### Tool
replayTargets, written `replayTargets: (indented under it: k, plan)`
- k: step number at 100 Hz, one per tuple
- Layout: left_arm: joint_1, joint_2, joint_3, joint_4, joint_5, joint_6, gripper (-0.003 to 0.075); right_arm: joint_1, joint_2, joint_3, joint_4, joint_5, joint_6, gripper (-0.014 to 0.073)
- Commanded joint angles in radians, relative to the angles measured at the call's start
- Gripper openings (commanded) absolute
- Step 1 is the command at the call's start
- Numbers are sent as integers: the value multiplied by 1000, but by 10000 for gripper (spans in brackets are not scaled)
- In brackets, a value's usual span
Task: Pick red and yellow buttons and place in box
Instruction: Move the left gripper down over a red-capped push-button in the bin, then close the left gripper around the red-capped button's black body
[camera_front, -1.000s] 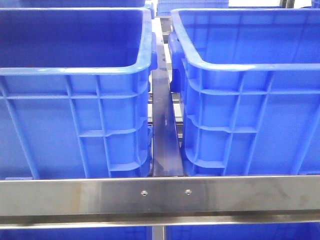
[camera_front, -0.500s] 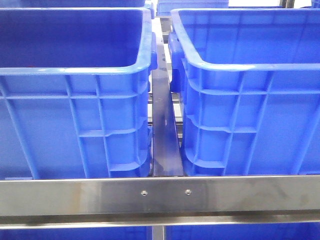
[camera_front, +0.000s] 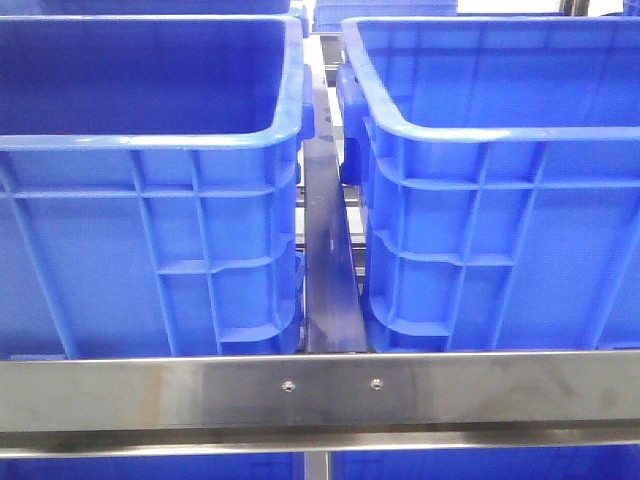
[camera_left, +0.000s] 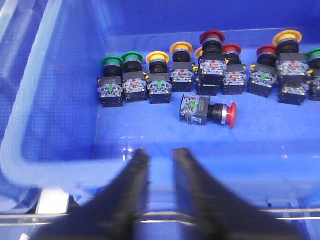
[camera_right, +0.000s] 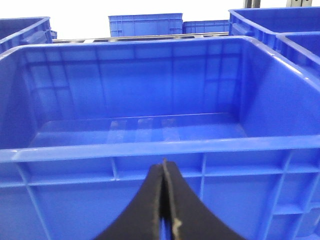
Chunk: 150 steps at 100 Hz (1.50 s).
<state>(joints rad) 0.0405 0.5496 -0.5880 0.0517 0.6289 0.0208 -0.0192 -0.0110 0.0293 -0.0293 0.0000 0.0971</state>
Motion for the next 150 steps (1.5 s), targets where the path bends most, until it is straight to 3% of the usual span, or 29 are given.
replayTargets:
  k: [1,8,15,42,96,126,150]
  plan:
    - [2,77,-78,-9,-61,1,387,-5,-22,-17,-10,-77,-3,-69]
    - [2,139,-117,-21,-56,1,510,-5,-22,-17,-10,-77,-3,-69]
    - [2,205,-163,-52,-29,1,561,-5,-22,-17,-10,-77,-3,-69]
    - [-16,468,-367,-202,56,81,547,-5,-22,-17,-10,-77,-3,-69]
    - [-159,974,-799,-110,242,84,547,-5,-22,-17,-10,-77,-3,-69]
    - [-159,1151,-906,-71,274,84,547,-5,-22,-17,-10,-77,-3,-69]
    - [-159,1238,-910,-71,219,76,547,-5,-22,-17,-10,-77,-3,-69]
